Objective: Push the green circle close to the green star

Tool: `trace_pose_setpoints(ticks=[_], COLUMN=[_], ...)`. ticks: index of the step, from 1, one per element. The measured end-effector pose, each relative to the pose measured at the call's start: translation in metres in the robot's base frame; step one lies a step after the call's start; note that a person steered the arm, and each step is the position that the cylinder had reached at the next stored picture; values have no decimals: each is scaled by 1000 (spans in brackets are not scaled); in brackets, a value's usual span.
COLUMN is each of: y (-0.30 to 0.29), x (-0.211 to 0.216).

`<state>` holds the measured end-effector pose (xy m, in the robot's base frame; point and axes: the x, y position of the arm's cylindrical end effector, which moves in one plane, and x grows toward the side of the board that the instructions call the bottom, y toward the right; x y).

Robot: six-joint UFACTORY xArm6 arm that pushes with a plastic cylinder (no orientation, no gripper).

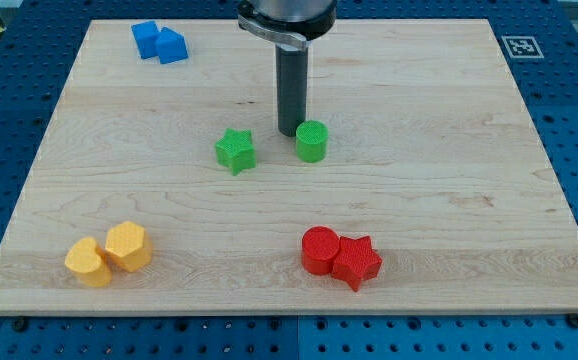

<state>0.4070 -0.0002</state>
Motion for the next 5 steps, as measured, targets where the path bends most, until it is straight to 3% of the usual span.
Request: trace_pose_setpoints(ticks=[2,3,5], y=[18,64,33], x=[-19,-5,20])
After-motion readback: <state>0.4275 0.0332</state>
